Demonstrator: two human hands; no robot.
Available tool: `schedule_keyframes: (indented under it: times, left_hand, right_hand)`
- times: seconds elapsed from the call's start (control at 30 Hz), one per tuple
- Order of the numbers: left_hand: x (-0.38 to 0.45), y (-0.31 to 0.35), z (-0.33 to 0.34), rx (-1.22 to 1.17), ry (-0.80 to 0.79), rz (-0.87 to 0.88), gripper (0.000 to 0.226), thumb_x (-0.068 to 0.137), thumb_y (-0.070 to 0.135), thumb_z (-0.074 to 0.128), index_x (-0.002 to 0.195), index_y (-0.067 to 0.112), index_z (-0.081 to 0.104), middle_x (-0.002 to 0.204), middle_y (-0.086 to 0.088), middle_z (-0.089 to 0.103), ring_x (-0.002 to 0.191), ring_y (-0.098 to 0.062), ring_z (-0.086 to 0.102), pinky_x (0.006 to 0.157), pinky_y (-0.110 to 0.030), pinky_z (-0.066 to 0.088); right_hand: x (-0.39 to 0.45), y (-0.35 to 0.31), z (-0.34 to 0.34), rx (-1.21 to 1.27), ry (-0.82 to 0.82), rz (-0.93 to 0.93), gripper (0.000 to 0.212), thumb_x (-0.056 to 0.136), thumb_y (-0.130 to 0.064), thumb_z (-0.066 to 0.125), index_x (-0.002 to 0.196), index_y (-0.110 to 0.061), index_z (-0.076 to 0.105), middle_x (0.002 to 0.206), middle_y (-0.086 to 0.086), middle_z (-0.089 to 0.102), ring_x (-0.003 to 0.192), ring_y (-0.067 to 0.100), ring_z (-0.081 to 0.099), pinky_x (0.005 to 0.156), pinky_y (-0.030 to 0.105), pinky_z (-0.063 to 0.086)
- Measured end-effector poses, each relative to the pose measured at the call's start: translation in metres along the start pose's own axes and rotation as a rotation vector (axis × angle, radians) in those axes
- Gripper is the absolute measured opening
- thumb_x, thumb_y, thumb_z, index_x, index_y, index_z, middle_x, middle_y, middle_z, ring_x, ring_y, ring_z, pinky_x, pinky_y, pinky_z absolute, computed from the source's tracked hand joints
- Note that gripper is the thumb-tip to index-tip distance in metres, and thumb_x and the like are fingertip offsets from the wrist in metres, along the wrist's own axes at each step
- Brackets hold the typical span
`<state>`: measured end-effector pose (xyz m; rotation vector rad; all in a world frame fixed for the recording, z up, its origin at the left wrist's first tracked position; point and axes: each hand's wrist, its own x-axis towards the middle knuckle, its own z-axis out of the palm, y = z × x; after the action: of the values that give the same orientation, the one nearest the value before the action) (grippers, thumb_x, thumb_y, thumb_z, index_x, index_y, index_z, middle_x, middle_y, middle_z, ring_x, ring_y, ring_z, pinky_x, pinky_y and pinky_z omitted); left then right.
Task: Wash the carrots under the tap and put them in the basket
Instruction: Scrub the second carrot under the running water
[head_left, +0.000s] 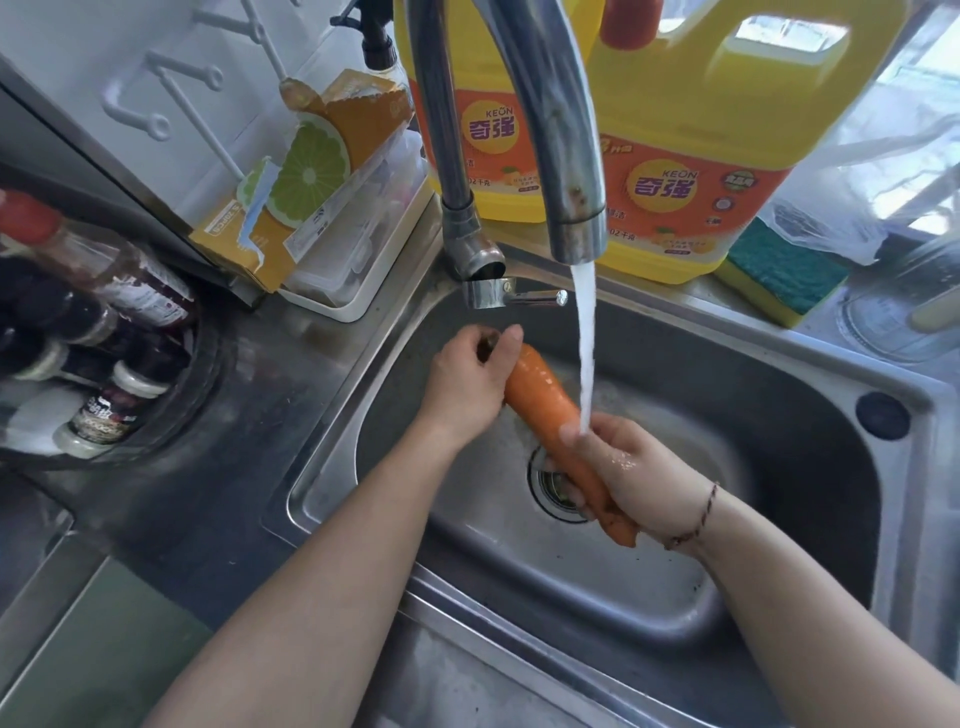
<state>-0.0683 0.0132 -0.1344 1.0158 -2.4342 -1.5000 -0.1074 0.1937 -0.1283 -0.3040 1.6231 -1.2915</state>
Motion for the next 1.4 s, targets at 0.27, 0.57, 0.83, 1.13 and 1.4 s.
schedule_keyframes:
  times: [0.27, 0.57, 0.83, 1.13, 1.4]
  left_hand:
    - [-0.014, 0.000, 0.009, 0.071, 0.069, 0.077, 0.030, 0.096, 0.047, 0.055, 0.090, 0.017, 0.056, 0.079, 0.004, 0.060, 0.075, -0.012, 0.058, 0.068, -0.028, 0.043]
    - [-0.001, 0.011, 0.010, 0.080, 0.097, 0.032, 0.029, 0.089, 0.046, 0.064, 0.088, 0.018, 0.058, 0.086, 0.004, 0.063, 0.081, -0.015, 0.059, 0.067, -0.022, 0.042]
    - [0.001, 0.005, -0.003, 0.121, 0.036, 0.023, 0.034, 0.091, 0.049, 0.062, 0.089, 0.015, 0.063, 0.078, 0.003, 0.062, 0.075, -0.021, 0.062, 0.066, -0.034, 0.049]
    - [-0.001, -0.001, -0.027, -0.246, -0.370, 0.118, 0.025, 0.083, 0.033, 0.073, 0.088, 0.009, 0.071, 0.069, -0.011, 0.060, 0.049, -0.020, 0.056, 0.045, -0.026, 0.045]
    - [-0.004, 0.000, -0.039, -0.281, -0.581, 0.020, 0.041, 0.082, 0.039, 0.063, 0.111, 0.010, 0.067, 0.094, -0.022, 0.069, 0.074, -0.031, 0.072, 0.066, -0.033, 0.061]
  right_hand:
    - [0.006, -0.004, 0.012, -0.078, 0.286, 0.137, 0.052, 0.093, -0.056, 0.051, 0.095, -0.006, 0.064, 0.060, 0.008, 0.054, 0.040, 0.016, 0.037, 0.042, 0.023, 0.029]
    - [0.001, -0.011, 0.010, -0.281, 0.252, -0.017, 0.032, 0.097, -0.049, 0.051, 0.087, -0.019, 0.054, 0.053, -0.002, 0.053, 0.038, 0.012, 0.044, 0.040, 0.033, 0.043]
    - [-0.003, -0.010, 0.004, -0.484, 0.262, -0.075, 0.027, 0.085, -0.027, 0.074, 0.107, -0.024, 0.059, 0.078, -0.010, 0.064, 0.063, 0.005, 0.058, 0.057, 0.017, 0.040]
    - [-0.021, -0.016, 0.000, -0.305, 0.119, -0.033, 0.036, 0.095, -0.048, 0.053, 0.099, -0.014, 0.063, 0.074, 0.009, 0.072, 0.045, 0.020, 0.057, 0.043, 0.028, 0.046]
    - [-0.018, -0.013, -0.009, -0.134, 0.093, 0.024, 0.034, 0.093, -0.056, 0.052, 0.104, -0.025, 0.059, 0.071, 0.012, 0.066, 0.047, 0.028, 0.049, 0.043, 0.031, 0.040]
